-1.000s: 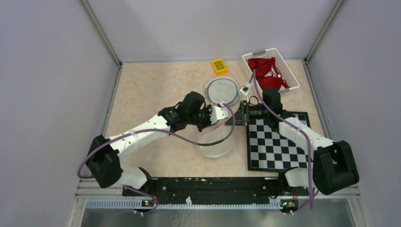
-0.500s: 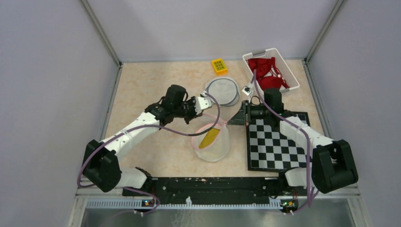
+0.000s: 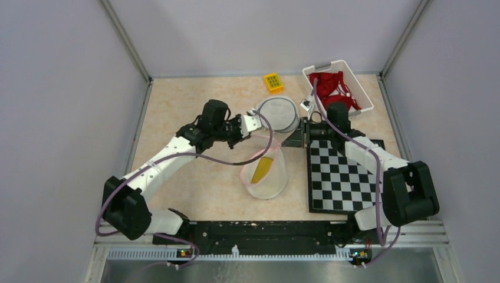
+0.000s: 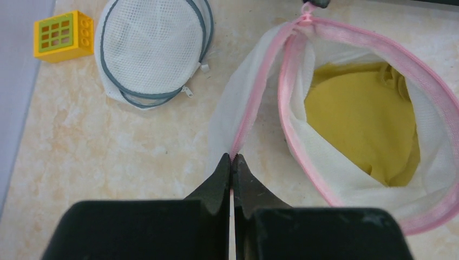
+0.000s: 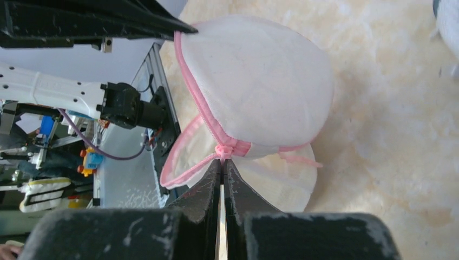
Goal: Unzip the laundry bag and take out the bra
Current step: Open the laundry bag at the center of the board.
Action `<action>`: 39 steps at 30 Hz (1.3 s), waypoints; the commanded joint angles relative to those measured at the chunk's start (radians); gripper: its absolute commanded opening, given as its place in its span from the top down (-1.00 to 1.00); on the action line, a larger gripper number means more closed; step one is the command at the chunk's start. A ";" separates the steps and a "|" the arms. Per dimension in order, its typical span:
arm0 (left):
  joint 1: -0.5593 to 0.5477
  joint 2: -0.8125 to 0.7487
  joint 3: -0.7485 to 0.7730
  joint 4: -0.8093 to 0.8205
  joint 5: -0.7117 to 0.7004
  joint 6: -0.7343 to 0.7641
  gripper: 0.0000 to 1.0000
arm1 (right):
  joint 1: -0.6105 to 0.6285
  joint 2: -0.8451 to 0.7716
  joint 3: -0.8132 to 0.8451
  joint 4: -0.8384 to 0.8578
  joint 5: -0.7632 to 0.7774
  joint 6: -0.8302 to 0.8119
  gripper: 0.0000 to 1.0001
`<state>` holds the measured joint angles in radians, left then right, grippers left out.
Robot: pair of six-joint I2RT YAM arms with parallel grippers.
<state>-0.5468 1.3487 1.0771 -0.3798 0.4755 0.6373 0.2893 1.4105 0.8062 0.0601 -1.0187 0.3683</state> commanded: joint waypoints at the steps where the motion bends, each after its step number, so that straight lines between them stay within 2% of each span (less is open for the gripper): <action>1: 0.013 -0.076 0.069 -0.101 0.060 0.115 1.00 | 0.075 0.041 0.140 0.086 0.006 0.008 1.00; 4: 0.012 -0.107 0.096 -0.260 0.150 0.233 1.00 | 0.136 0.078 0.199 0.084 0.016 -0.018 1.00; 7: 0.009 -0.128 0.114 -0.375 0.193 0.289 1.00 | 0.176 0.115 0.247 0.062 0.026 -0.062 1.00; 13: -0.004 -0.119 0.142 -0.448 0.198 0.256 1.00 | 0.189 0.191 0.312 -0.027 0.045 -0.159 0.98; 16: -0.019 -0.079 0.181 -0.466 0.193 0.204 1.00 | 0.185 0.184 0.336 -0.114 0.082 -0.228 0.56; 20: -0.034 0.023 0.275 -0.526 0.178 0.111 1.00 | 0.148 0.142 0.337 -0.170 0.097 -0.260 0.18; 24: -0.033 0.142 0.368 -0.615 0.185 0.046 1.00 | 0.101 0.077 0.293 -0.172 0.081 -0.261 -0.06; 30: -0.028 0.303 0.531 -0.738 0.249 0.040 1.00 | 0.098 0.032 0.207 -0.164 0.094 -0.269 -0.12; 35: -0.004 0.400 0.615 -0.768 0.180 0.066 1.00 | 0.098 0.032 0.128 -0.112 0.129 -0.218 -0.12; 39: 0.052 0.530 0.765 -0.829 0.176 0.078 1.00 | 0.099 0.021 0.070 -0.068 0.146 -0.186 -0.12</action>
<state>-0.5499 1.7805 1.6993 -1.1324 0.6537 0.6956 0.3840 1.4567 0.9142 -0.0853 -0.8951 0.1528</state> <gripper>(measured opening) 0.006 0.560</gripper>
